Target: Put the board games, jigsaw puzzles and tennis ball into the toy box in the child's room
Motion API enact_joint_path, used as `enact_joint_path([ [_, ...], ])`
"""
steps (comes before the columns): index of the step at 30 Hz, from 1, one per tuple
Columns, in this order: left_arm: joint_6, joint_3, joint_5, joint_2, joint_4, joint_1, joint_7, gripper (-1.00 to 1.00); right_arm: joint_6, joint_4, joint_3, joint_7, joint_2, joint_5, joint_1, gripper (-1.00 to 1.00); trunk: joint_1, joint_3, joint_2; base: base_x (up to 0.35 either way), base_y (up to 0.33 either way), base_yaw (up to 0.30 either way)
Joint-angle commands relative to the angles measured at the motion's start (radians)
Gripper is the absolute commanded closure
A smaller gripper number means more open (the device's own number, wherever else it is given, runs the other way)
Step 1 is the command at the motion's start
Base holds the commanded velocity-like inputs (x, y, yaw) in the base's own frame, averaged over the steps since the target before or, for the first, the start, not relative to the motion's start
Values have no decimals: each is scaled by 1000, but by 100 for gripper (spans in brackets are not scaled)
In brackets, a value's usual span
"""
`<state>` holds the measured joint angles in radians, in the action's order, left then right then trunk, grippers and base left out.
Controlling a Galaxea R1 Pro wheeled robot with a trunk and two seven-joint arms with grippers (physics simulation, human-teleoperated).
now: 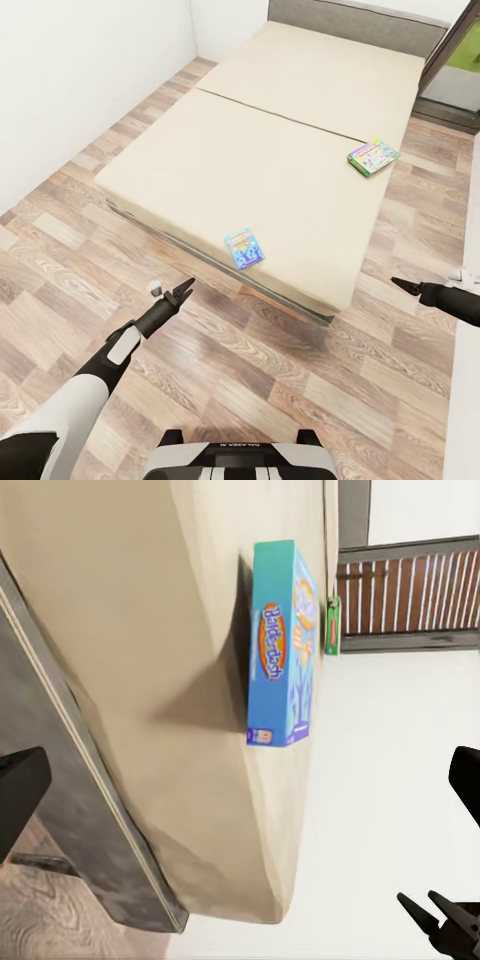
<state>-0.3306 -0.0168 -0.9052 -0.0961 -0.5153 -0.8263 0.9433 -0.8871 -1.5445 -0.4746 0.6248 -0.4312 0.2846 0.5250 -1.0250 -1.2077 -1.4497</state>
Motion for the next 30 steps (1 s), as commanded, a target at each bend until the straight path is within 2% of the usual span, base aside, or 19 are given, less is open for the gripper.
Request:
enact_joint_path([
  [1, -10, -2, -9, -1, 0, 0, 1, -100, -6, 0, -1, 4, 0, -1, 1, -100, 0, -1, 0, 0, 0, -259],
  [20, -10, -2, -13, -1, 1, 0, 2, -100, -37, -1, 0, 4, 0, -3, 1, -100, 0, -7, 0, 0, 0, -263],
  [30, -14, -2, -15, -5, 0, -12, 1, -100, -46, -2, -1, 4, 0, -4, 1, -100, 0, -9, 0, 0, 0, -105],
])
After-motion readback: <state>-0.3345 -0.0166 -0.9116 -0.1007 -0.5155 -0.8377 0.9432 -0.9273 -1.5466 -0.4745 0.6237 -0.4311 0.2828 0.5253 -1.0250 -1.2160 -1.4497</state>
